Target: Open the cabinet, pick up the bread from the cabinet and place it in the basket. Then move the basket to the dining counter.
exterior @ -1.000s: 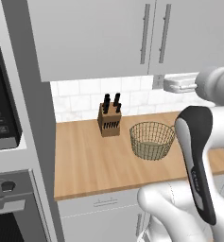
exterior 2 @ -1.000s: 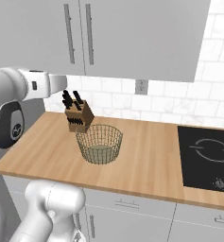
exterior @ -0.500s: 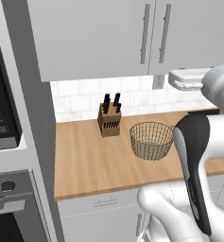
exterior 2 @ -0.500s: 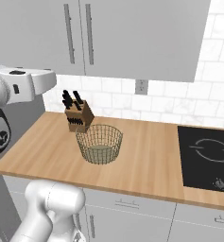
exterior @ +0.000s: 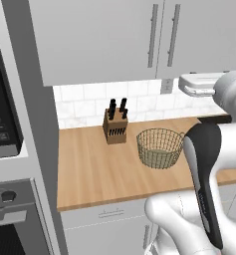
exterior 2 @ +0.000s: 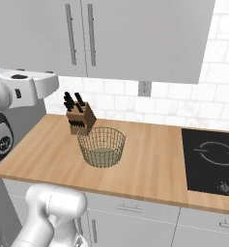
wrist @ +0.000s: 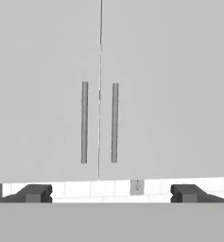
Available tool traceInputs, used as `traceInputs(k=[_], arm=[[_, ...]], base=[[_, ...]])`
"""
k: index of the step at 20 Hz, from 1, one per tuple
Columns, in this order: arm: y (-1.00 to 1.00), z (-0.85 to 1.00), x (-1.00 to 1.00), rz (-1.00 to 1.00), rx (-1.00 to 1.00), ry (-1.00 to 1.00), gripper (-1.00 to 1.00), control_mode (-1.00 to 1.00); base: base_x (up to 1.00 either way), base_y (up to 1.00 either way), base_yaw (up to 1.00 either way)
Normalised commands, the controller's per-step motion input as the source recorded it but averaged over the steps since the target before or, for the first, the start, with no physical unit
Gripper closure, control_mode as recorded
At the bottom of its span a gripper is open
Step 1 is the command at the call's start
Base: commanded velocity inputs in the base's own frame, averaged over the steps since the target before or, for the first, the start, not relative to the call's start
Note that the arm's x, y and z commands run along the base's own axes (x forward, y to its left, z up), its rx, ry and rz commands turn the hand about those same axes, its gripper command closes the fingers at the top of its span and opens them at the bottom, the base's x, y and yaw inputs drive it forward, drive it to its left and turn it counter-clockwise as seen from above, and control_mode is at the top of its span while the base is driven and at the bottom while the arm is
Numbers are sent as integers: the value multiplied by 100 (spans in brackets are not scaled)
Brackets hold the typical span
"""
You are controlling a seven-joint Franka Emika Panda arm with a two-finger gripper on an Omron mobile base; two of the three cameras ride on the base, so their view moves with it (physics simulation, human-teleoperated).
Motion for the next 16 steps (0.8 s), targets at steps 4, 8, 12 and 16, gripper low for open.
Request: traceInputs(k=[4,8,12,16], arm=[[23,0,14,5,0,-3,-100,-100],[24,-1,23,10,0,-2,-100,-100],[6,0,56,11,0,-1,-100,-100],[12,-9,62,9,0,-4,-100,-100]], base=[[0,0,0],[0,0,0],[0,0,0],[0,0,0]])
